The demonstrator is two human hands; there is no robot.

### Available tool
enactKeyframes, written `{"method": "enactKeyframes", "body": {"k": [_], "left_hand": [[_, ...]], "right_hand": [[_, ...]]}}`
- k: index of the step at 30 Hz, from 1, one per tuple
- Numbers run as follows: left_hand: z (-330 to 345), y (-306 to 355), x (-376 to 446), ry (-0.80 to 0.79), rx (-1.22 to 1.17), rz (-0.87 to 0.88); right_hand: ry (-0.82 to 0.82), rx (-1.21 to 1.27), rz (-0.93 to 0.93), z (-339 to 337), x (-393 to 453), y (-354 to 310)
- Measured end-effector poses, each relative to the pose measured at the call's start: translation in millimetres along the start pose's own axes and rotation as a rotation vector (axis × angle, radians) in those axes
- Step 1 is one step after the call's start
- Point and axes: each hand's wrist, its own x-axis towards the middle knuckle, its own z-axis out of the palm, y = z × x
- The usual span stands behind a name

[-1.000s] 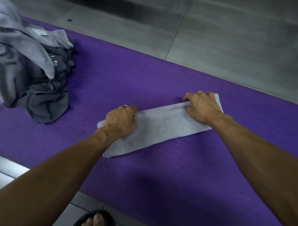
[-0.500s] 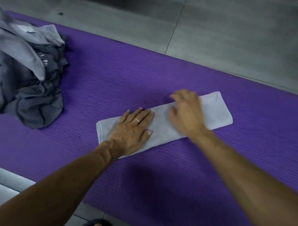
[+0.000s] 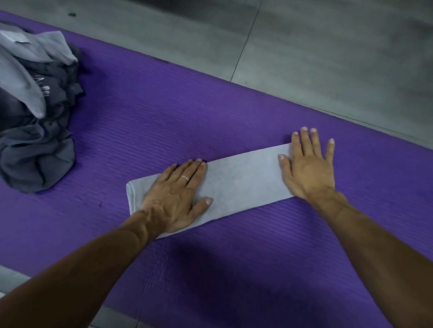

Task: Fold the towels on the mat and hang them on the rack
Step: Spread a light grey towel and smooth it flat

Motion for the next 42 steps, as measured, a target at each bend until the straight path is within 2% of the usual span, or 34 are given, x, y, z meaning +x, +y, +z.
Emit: {"method": "enactKeyframes", "body": {"k": [2,4,8,10,11,13,15,16,19,24,30,33,35,38,40,42], "left_hand": [[0.4,-0.5,0.0,0.004,-0.011,0.004],[2.5,-1.9,0.8,0.000,-0.005,0.019],[1.7,-13.2,-7.7,0.014,-0.006,0.108],[-0.4,-25.3,-24.4,0.029,0.012,0.180],[-1.2,-32.6,-35.3,0.036,0.029,0.223],[-0.4,-50.2,-59.4,0.049,0.047,0.296],[1.3,-67.9,-78.0,0.082,0.018,0.322],[2.2,-73.8,-83.0,0.118,-0.008,0.324],[-2.1,-74.4,-83.8,0.239,-0.110,0.270],[-36.6,-65.7,-56.9,0.278,-0.329,-0.041],[-71.0,-68.7,-13.7,0.191,-0.805,-0.228],[-84.4,-64.9,-2.8,0.240,-1.164,-0.326],[-91.7,-56.8,2.8,0.205,-1.430,-0.401],[-91.4,-21.4,10.3,-0.036,-1.683,-0.421],[-88.6,14.2,10.9,-0.192,-1.779,-0.316],[-84.5,44.6,11.1,-0.266,-1.824,-0.217]], "right_hand": [[0.065,0.099,-0.147,3.8,-18.5,-23.7],[-0.005,0.129,-0.200,9.9,-29.7,-34.3],[-0.104,0.039,0.096,7.0,-18.6,-27.7],[-0.066,0.041,0.170,-1.1,-19.7,-43.9],[-0.003,0.089,0.142,-4.9,-23.7,-59.3],[0.105,0.269,-0.078,-12.1,-38.7,-97.5],[0.109,0.432,-0.343,-14.8,-57.5,-135.1],[0.076,0.469,-0.412,-15.4,-64.9,-150.2],[0.000,0.508,-0.461,-15.7,-75.4,-173.9],[-0.102,0.657,-0.479,-34.3,-74.2,-183.5],[-0.171,0.732,-0.326,-66.7,-51.6,-170.8],[-0.220,1.030,-0.121,-75.9,-53.1,-145.9],[-0.250,1.225,0.045,-76.6,-61.6,-124.9],[-0.269,1.571,0.273,-70.2,-83.6,-98.0],[-0.292,1.903,0.408,-67.3,-99.2,-84.4],[-0.308,2.138,0.441,-63.5,-112.5,-71.1]]}}
